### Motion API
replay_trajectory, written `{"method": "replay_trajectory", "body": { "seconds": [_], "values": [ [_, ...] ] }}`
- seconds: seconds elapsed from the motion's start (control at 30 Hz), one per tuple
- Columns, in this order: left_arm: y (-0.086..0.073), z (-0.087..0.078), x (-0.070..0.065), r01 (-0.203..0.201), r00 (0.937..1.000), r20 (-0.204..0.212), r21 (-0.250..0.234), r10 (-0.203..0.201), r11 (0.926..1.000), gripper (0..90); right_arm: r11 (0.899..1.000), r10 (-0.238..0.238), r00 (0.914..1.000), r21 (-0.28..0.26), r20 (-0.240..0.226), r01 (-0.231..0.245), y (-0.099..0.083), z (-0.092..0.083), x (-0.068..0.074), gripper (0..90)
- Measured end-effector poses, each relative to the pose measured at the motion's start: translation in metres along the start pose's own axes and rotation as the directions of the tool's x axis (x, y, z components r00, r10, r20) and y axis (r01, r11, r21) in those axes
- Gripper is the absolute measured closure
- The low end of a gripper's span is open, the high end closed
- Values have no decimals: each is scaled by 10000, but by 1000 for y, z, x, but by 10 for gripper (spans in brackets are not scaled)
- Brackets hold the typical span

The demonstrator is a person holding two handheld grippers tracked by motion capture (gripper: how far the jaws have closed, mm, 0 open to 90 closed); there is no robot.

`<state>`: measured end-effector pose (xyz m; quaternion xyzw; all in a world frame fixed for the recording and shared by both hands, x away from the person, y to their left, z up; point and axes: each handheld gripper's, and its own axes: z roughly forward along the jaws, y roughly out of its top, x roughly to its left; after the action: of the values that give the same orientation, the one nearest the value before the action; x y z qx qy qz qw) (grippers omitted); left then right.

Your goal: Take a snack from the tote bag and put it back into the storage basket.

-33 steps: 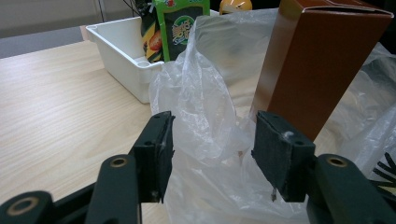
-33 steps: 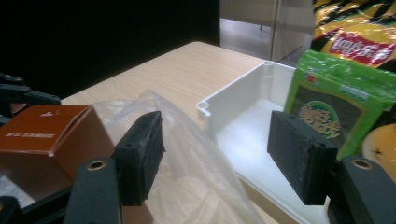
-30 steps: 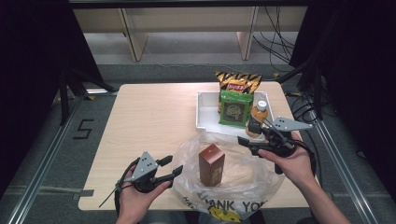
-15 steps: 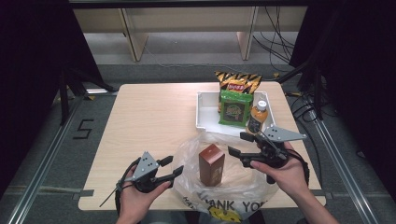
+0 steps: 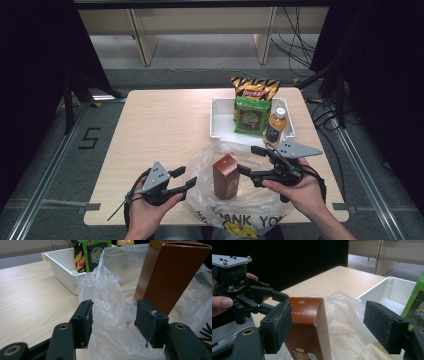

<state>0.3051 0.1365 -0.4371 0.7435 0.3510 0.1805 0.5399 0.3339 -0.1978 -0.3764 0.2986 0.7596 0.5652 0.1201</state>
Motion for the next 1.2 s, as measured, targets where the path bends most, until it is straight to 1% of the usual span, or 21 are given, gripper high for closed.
{"method": "replay_trajectory", "body": {
  "seconds": [0.07, 0.1, 0.17, 0.33, 0.4, 0.47, 0.5, 0.53, 0.57, 0.67, 0.7, 0.8, 0.83, 0.87, 0.9, 0.93, 1.0, 1.07, 1.1, 1.13, 1.2],
  "values": [
    [0, 0, 0, 4, 10000, -3, -4, -4, 10000, 468, 9999, 108, 9999, 73, 52, -109, -1, 0, 2, 225],
    [0, 0, 0, 12, 10000, -4, 3, -12, 10000, 468, 9999, -155, 9998, 49, 110, 155, -1, -1, 1, 224],
    [0, 0, 0, 10, 10000, 13, -19, -10, 10000, 468, 10000, 12, 10000, 25, -17, -12, -1, 0, 4, 220],
    [-1, -1, 0, -54, 10000, -55, 86, 54, 9999, 468, 9997, -201, 9998, -112, 13, 201, -1, 1, 10, 205],
    [-1, -1, 1, -22, 10000, -20, 36, 22, 10000, 468, 9996, -274, 9996, -18, -110, 274, 0, 2, 12, 197],
    [0, -2, 0, -2, 9999, -106, 57, 3, 10000, 468, 9999, -122, 9996, 29, -256, 123, -1, 3, 15, 184],
    [0, -2, 0, -12, 9999, -114, 54, 13, 10000, 468, 9998, -190, 9994, 41, -275, 192, -1, 3, 15, 181],
    [0, -2, -1, 46, 9999, -96, 23, -46, 10000, 468, 9990, -438, 9990, 120, -63, 438, 0, 2, 15, 179],
    [0, -2, -1, 120, 9998, -137, 38, -120, 9999, 468, 9996, -181, 9993, 190, -328, 187, 0, 2, 18, 177],
    [1, -2, -1, -39, 9999, -98, 38, 39, 10000, 469, 9995, -189, 9995, 231, -263, 195, 0, 3, 20, 171],
    [1, -2, 0, -39, 10000, -76, 10, 39, 10000, 468, 9999, -154, 9995, 2, -258, 154, -1, 6, 21, 169],
    [-1, -3, 1, -62, 10000, -68, 27, 62, 10000, 468, 9992, -389, 9988, 72, -313, 391, 0, 8, 23, 158],
    [-1, -4, 1, 81, 9999, -83, 16, -81, 10000, 468, 9982, -570, 9974, 135, -436, 576, 0, 9, 23, 158],
    [-1, -5, 1, -36, 9999, -97, 12, 36, 10000, 469, 9985, -531, 9977, 112, -416, 536, -1, 11, 24, 157],
    [-1, -5, 1, -6, 10000, -41, -66, 6, 10000, 469, 9988, -349, 9989, 341, -310, 360, -2, 11, 27, 154],
    [-1, -7, 0, -67, 9999, -105, -13, 67, 10000, 469, 9986, -456, 9980, 251, -436, 467, -2, 14, 27, 153],
    [-1, -7, 0, -60, 9999, -115, -22, 60, 10000, 468, 9966, -768, 9968, 293, -242, 775, -2, 16, 27, 152],
    [0, -7, 1, -48, 9999, -128, -17, 48, 10000, 468, 9982, -514, 9984, 299, -234, 521, -3, 19, 30, 149],
    [0, -7, 0, -46, 9999, -120, -22, 46, 10000, 468, 9956, -873, 9958, 308, -294, 882, -3, 20, 28, 147],
    [0, -7, 0, -55, 9999, -119, -26, 54, 10000, 468, 9969, -666, 9969, 386, -425, 683, -3, 22, 29, 147],
    [-1, -6, -1, -43, 9999, -116, 0, 43, 10000, 468, 9955, -820, 9962, 446, -309, 833, -4, 26, 30, 142]
  ]
}}
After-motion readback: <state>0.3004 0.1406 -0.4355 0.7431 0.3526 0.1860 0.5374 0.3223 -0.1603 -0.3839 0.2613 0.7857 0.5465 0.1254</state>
